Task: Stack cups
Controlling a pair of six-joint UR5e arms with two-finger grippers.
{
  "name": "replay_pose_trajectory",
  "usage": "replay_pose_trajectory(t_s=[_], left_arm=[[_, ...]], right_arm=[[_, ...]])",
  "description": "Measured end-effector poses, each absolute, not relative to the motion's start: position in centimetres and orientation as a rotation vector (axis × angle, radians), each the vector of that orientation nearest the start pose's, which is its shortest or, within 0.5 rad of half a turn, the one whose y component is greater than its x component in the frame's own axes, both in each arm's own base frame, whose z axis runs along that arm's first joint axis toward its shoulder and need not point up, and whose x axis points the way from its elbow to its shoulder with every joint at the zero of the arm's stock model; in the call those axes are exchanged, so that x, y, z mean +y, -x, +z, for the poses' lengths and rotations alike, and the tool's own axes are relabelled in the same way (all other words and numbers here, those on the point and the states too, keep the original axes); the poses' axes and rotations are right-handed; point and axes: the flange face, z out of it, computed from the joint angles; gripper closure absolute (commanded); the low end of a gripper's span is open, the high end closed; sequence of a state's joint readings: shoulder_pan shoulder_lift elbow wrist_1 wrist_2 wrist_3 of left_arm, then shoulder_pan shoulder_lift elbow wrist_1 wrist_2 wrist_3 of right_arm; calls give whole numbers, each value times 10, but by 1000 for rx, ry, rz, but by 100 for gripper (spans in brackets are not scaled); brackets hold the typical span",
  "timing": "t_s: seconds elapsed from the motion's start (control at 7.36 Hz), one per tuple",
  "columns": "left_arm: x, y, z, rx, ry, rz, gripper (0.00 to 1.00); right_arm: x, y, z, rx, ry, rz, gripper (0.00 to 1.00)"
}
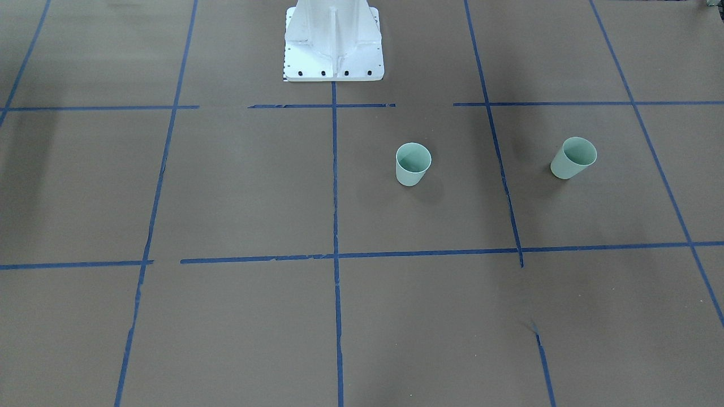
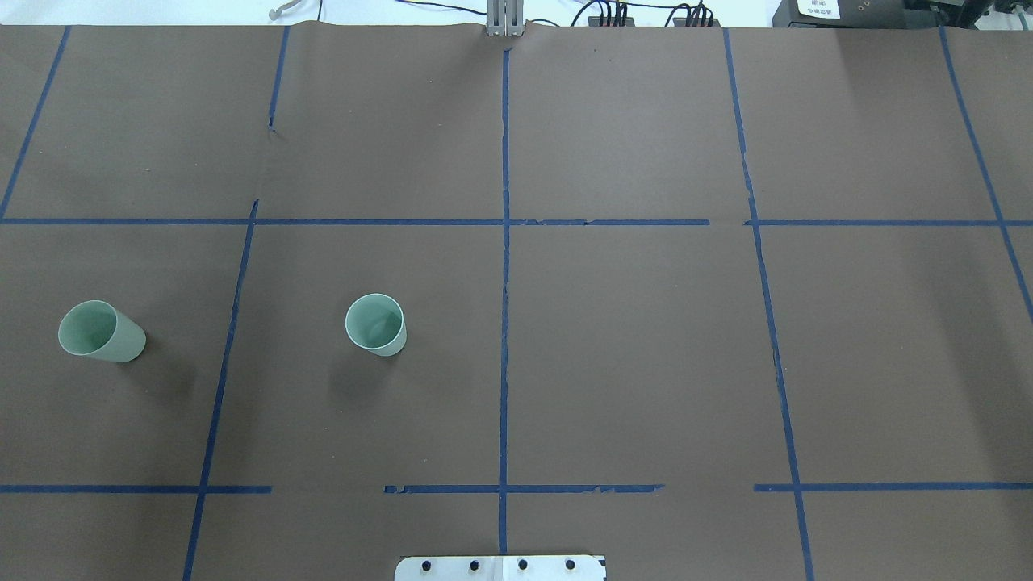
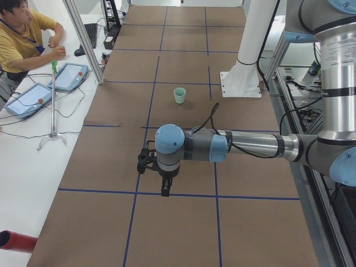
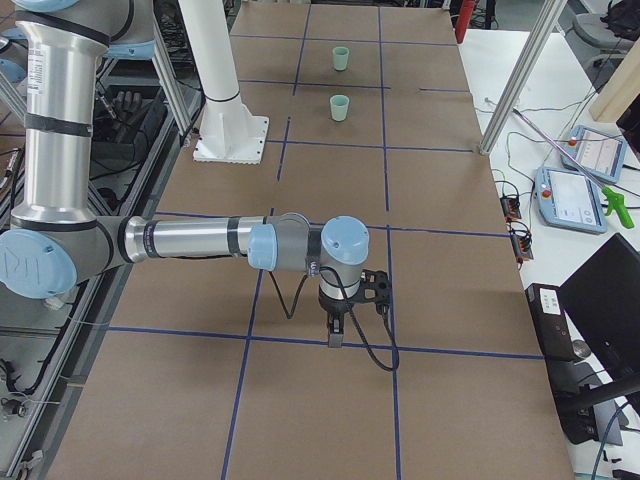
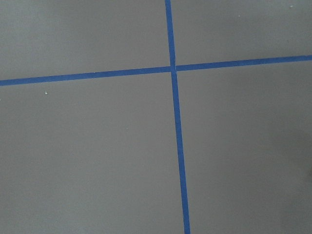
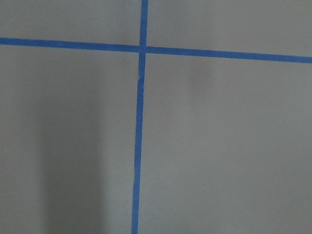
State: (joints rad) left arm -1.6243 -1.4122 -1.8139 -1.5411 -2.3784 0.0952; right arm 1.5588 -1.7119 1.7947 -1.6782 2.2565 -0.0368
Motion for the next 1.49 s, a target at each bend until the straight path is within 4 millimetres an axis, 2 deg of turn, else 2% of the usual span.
replay_pose_trajectory(t_s=[0.14,0.41,0.54,0.81,1.22,1.49], left_arm=[[-426,78,606,823,-120,79,0],[-433,43,581,926,-123,103,0],[-437,18,567,962,-108,76,0],[-439,-51,547,973,-92,44,0],[-432,-146,540,883,-76,-56,0],[-423,-182,542,844,-53,-93,0]], right_arm=[[-430,-65,630,-686,15,-38,0],[-430,-65,630,-686,15,-38,0],[-430,-65,630,-686,15,-38,0],[-430,-65,630,-686,15,-39,0],[-430,-65,630,-686,15,-38,0],[-430,-65,630,-686,15,-39,0]])
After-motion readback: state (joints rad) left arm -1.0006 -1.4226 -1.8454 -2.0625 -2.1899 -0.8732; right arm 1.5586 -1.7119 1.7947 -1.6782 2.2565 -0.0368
